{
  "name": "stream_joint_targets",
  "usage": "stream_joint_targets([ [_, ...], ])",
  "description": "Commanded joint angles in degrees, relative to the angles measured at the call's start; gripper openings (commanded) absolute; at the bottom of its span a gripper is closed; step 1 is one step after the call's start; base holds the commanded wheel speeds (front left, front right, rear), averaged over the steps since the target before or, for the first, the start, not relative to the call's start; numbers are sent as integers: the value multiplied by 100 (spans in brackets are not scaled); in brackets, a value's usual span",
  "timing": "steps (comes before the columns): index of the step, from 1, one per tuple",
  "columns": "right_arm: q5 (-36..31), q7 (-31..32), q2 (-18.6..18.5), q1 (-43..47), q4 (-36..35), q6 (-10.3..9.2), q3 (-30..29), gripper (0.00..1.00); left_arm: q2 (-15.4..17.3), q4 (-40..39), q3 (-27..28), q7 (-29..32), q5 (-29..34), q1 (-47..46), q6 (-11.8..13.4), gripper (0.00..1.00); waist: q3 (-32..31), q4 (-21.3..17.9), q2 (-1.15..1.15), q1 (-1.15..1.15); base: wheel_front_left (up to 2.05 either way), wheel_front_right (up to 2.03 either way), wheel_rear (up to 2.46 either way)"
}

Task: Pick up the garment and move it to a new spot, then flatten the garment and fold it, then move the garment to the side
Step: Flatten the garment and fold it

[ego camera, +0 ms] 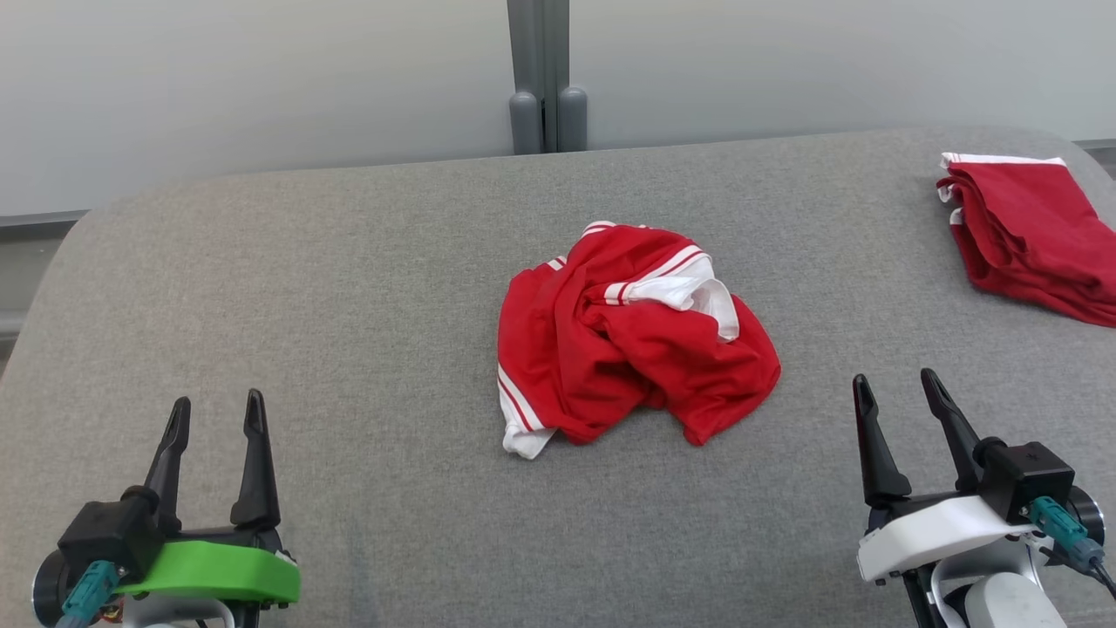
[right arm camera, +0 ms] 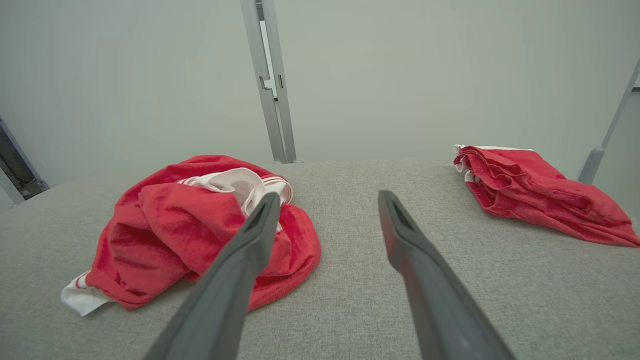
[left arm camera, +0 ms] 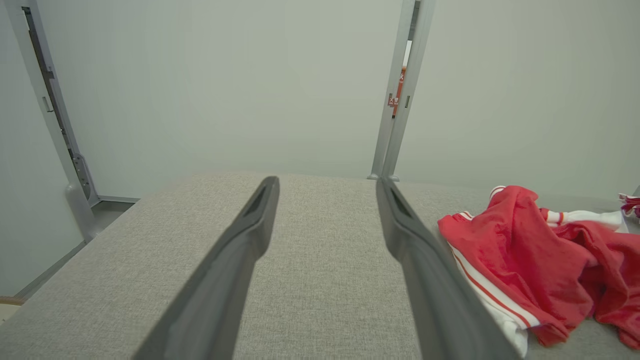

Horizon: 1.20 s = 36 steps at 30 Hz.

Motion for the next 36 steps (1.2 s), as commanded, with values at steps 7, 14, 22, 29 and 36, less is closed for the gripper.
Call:
stream_joint_targets([
  [7,-22,27,-28,32,10,-6,-12,100,-35,126,98,-15,135,-3,-72,100,-25,-22,0,0,0,0,0],
  [14,-15,36,-29,33,38,-6,-11,100,-89,160,141,-15,192,13,-104,100,-37,-24,0,0,0,0,0],
  [22,-25,34,-19,15,44,-6,-28,100,-133,179,205,-15,245,-19,-150,100,4,-25,0,0,0,0,0],
  [29,-17,21,-23,17,62,-6,-38,100,-174,158,254,-15,302,-9,-182,100,24,-24,0,0,0,0,0],
  [36,-10,8,-14,1,103,-6,-49,100,-199,195,290,-15,342,-19,-206,100,15,-3,0,0,0,0,0],
])
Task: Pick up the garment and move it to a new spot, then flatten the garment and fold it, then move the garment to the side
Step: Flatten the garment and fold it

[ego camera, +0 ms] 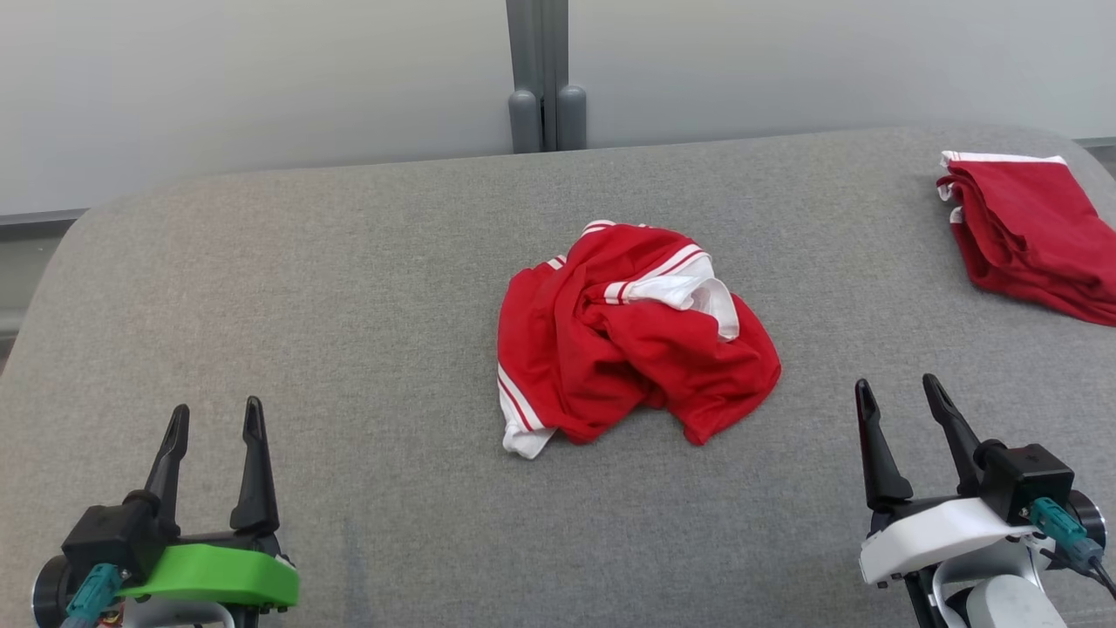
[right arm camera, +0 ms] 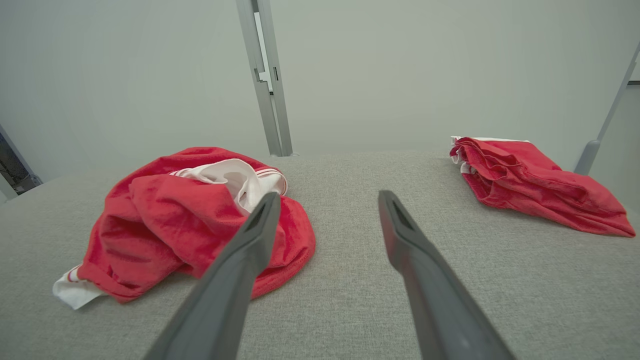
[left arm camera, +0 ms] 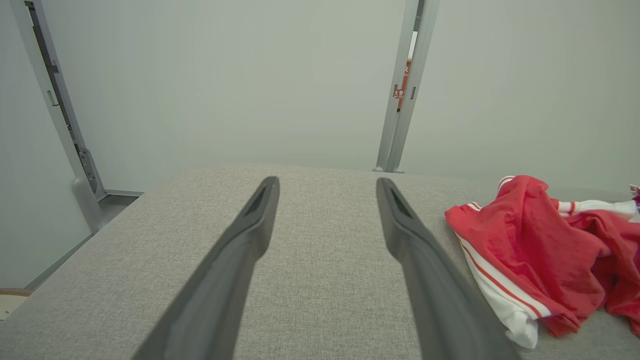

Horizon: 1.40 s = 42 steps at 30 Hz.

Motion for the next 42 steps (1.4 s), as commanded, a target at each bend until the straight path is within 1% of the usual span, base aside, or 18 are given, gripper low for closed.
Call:
stream_joint_targets([
  [1,-6,-19,-2,-17,21,-6,-19,100,1,17,37,-15,48,-10,-18,100,-3,5,0,0,0,0,0],
  [5,1,-29,19,-152,61,-6,14,100,-35,44,39,-15,72,-44,-40,100,23,32,0,0,0,0,0],
  [8,-53,-30,-63,-318,91,-6,125,100,-64,64,24,-15,85,-86,-38,100,70,70,0,0,0,0,0],
  [13,-102,86,-270,-961,189,-6,445,100,-112,102,-21,-15,146,-195,-55,100,208,171,0,0,0,0,0],
  [18,-56,356,-485,-1795,530,-7,723,100,-172,121,-61,-15,168,-311,-79,100,387,310,0,0,0,0,0],
  [21,81,538,-552,-2320,923,-6,864,100,-232,143,-117,-15,186,-406,-98,100,516,442,0,0,0,0,0],
  [26,185,715,-780,-3020,1679,-6,1049,100,-332,203,-252,-15,188,-623,-112,100,772,731,0,0,0,0,0],
  [31,284,838,-937,-3610,2641,-7,1252,100,-433,277,-418,-15,174,-869,-141,100,1064,1019,0,0,0,0,0],
  [36,500,875,-899,-3959,3609,-6,1426,100,-489,362,-541,-15,147,-1022,-157,100,1214,1237,0,0,0,0,0],
  [42,1003,899,-762,-4062,4417,-6,1605,100,-520,421,-585,-15,120,-1098,-177,100,1258,1359,0,0,0,0,0],
])
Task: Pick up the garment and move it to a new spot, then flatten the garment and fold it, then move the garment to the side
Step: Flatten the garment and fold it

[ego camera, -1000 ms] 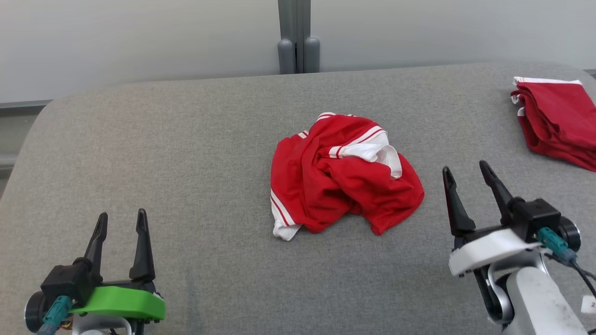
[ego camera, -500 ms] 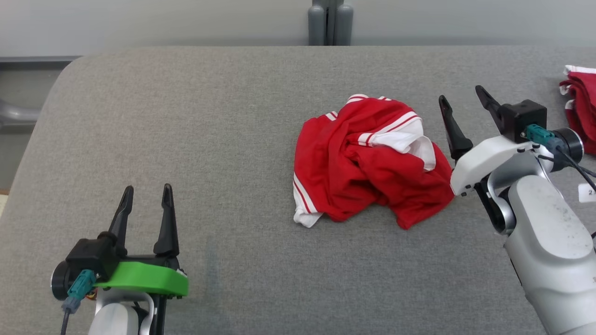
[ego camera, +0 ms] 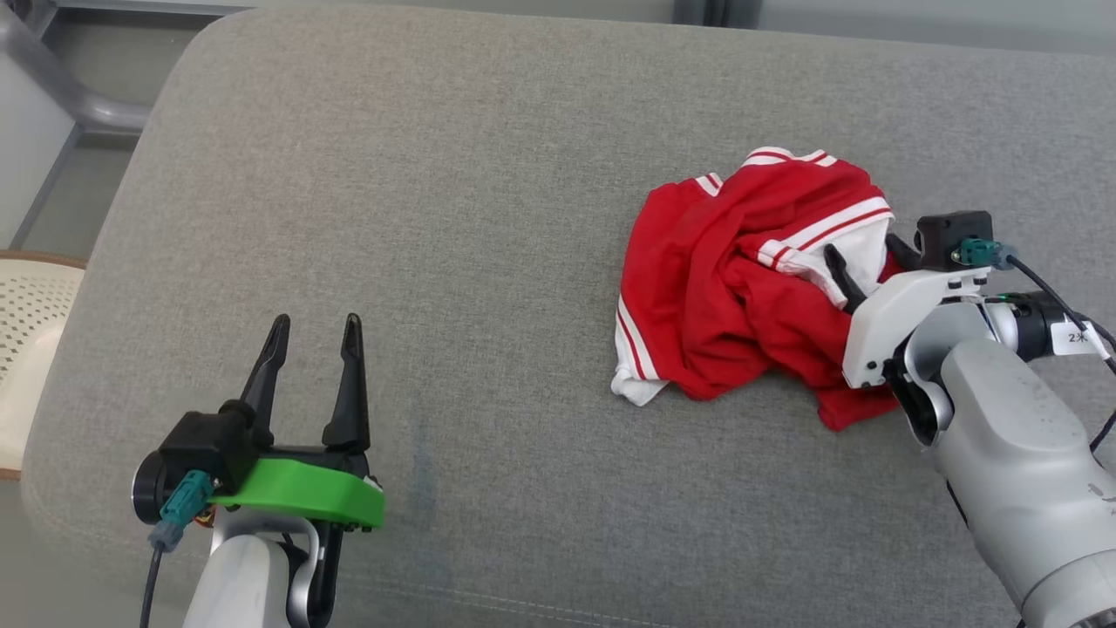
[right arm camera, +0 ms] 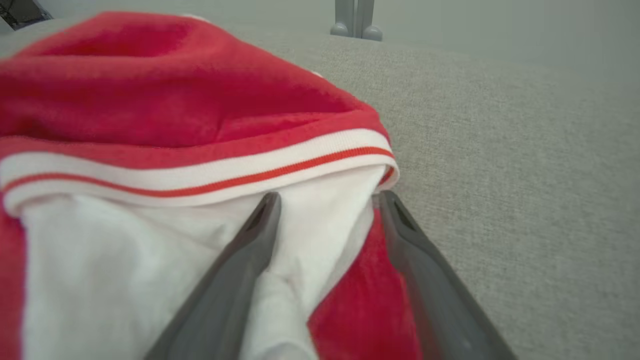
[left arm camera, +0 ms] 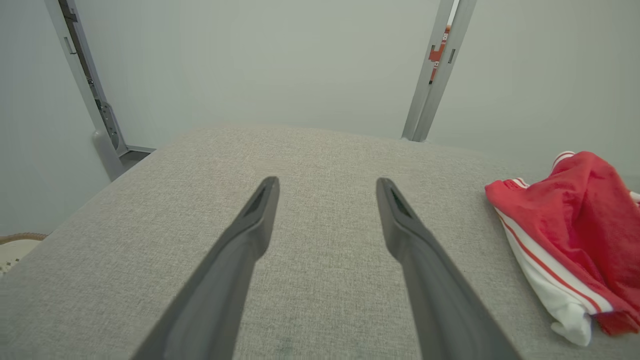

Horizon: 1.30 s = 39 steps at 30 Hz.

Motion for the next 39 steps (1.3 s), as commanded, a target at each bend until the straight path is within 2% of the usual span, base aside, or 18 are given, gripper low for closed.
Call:
stream_joint_targets([
  [1,162,5,41,-59,92,-6,48,96,-9,0,14,-15,-63,-102,-23,100,68,82,0,0,0,0,0],
  [2,285,41,66,-64,174,-6,85,35,-12,0,26,-15,-66,-104,-25,100,72,83,0,0,0,0,0],
  [3,387,68,76,-70,229,-6,126,0,-14,1,36,-15,-64,-102,-25,100,72,80,0,0,0,0,0],
  [9,678,-461,-24,-228,223,-6,474,0,-19,45,96,-15,2,-63,-33,100,-29,-14,0,0,0,0,0],
  [16,537,-1004,23,-547,-105,-6,901,0,-22,99,126,-15,56,20,-31,100,-338,-96,0,0,0,0,0],
  [25,110,-1058,546,-178,-982,-6,2102,0,-23,41,205,-15,86,257,-38,100,-565,-30,0,0,0,0,0],
  [30,159,-1056,789,550,-1241,-6,3154,0,-24,20,221,-15,95,362,-40,100,-574,32,0,0,0,0,0],
  [31,210,-1056,822,678,-1239,-6,3318,16,-24,21,214,-15,86,369,-40,100,-568,39,0,0,0,0,0],
  [33,293,-1056,853,869,-1262,-6,3540,100,-24,21,206,-15,69,360,-40,100,-556,45,0,0,0,0,0],
  [36,401,-1057,876,1007,-1396,-6,3561,100,-24,23,238,-15,65,363,-18,100,-552,-4,0,0,0,0,0],
  [39,364,-1058,759,1063,-1698,-6,3329,100,-24,11,282,-15,113,399,-6,100,-576,-102,0,0,0,0,0],
])
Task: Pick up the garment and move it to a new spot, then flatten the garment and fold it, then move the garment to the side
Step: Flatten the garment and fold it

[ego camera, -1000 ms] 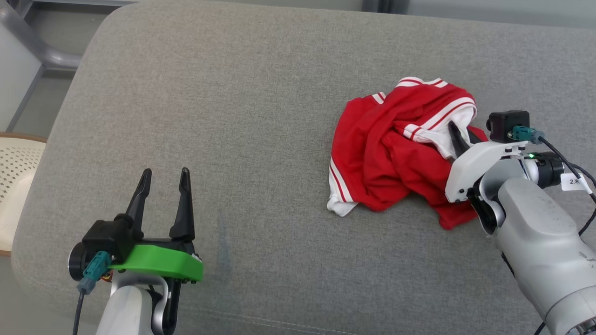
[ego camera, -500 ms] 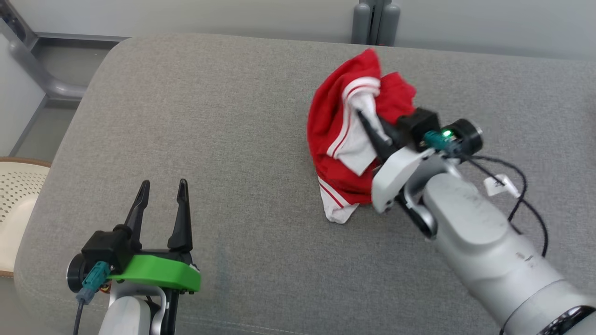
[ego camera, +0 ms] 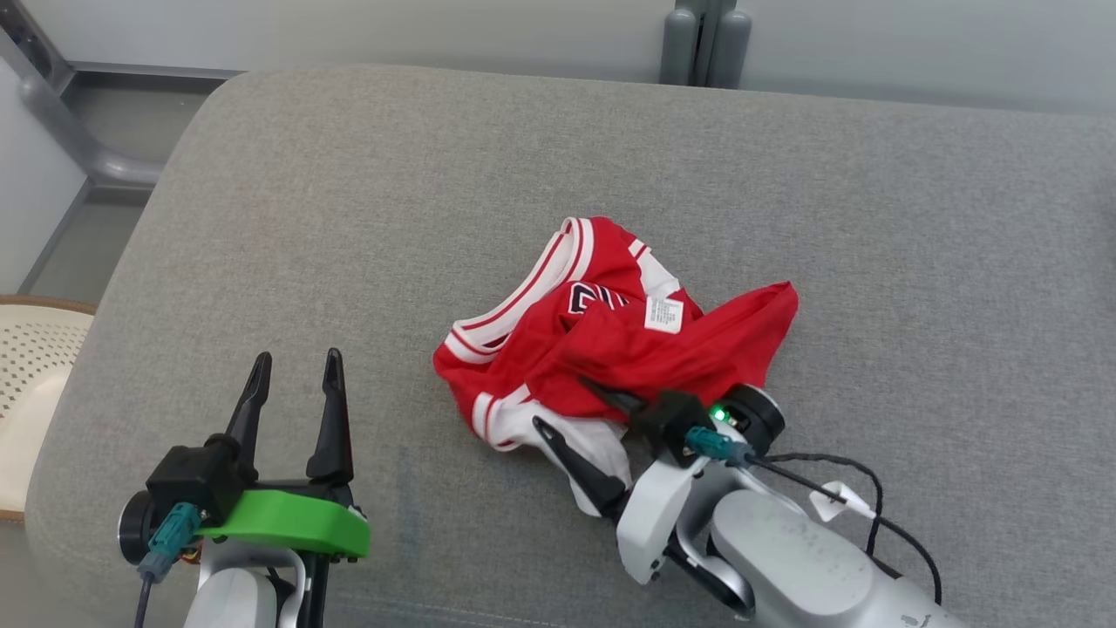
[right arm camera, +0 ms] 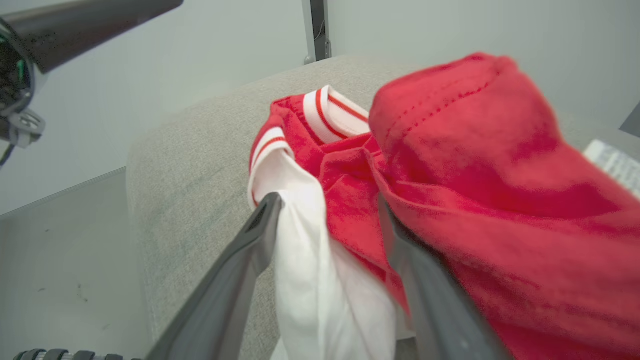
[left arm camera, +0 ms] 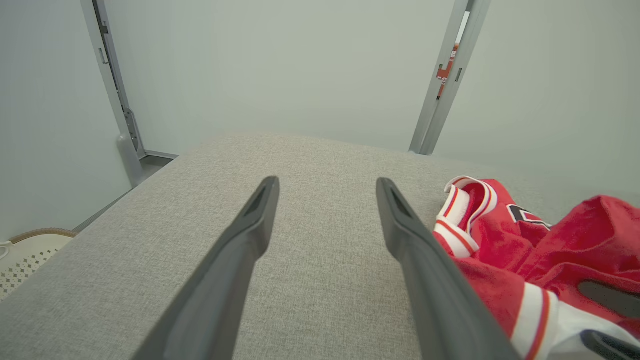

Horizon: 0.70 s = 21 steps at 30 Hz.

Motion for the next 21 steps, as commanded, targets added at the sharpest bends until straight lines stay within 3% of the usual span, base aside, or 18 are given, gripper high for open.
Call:
stream_joint_targets([
  [1,-66,-14,-115,67,-135,-6,-128,100,2,-22,19,-15,41,79,15,100,-29,-74,0,0,0,0,0],
  [12,-502,-15,-728,452,-1046,-6,-979,100,2,-59,30,-15,8,158,32,100,-134,-244,0,0,0,0,0],
  [21,-674,100,-896,478,-792,-6,-941,100,3,-28,-14,-15,-44,158,27,100,-161,-129,0,0,0,0,0],
])
